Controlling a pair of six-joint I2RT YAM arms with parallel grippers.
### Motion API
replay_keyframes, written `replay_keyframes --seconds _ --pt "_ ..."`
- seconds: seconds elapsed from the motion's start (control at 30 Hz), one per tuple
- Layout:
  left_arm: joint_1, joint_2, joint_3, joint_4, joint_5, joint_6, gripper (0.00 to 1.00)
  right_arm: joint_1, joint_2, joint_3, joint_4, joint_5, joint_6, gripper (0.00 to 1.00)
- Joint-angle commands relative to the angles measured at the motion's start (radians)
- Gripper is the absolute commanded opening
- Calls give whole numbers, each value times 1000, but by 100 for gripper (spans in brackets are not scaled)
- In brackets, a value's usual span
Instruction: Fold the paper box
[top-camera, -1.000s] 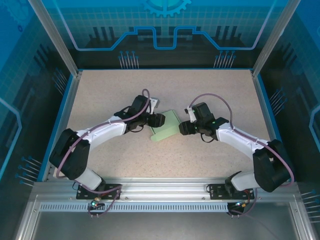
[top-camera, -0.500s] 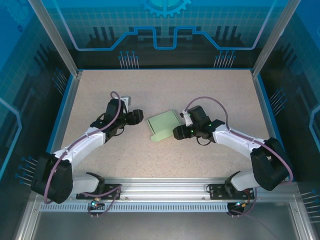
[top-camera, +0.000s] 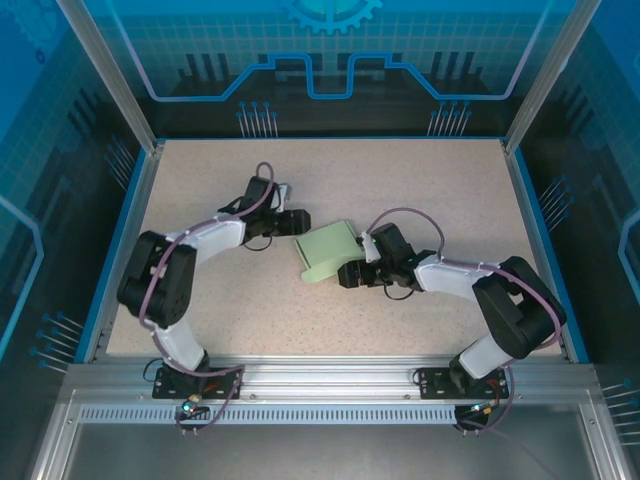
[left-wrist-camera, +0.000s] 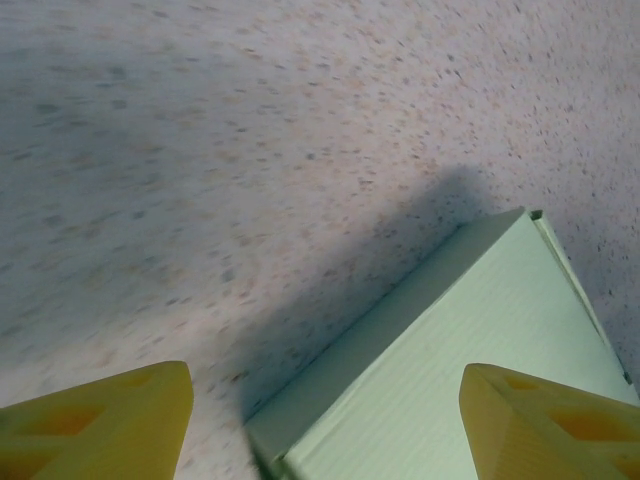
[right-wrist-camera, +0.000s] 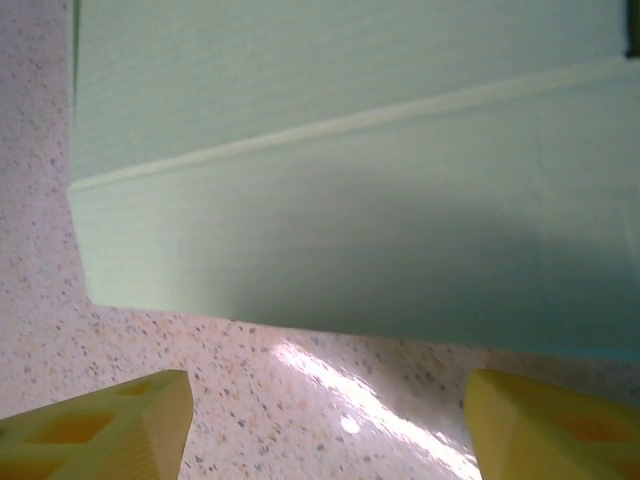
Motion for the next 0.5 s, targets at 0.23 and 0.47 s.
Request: replay_keyframes --seconds 0.23,0.47 --pt "-52 76 42 -44 241 46 69 -112 91 100 71 -125 23 72" --pt "-86 -19 -126 85 341 -36 67 -185 172 233 7 -141 -19 72"
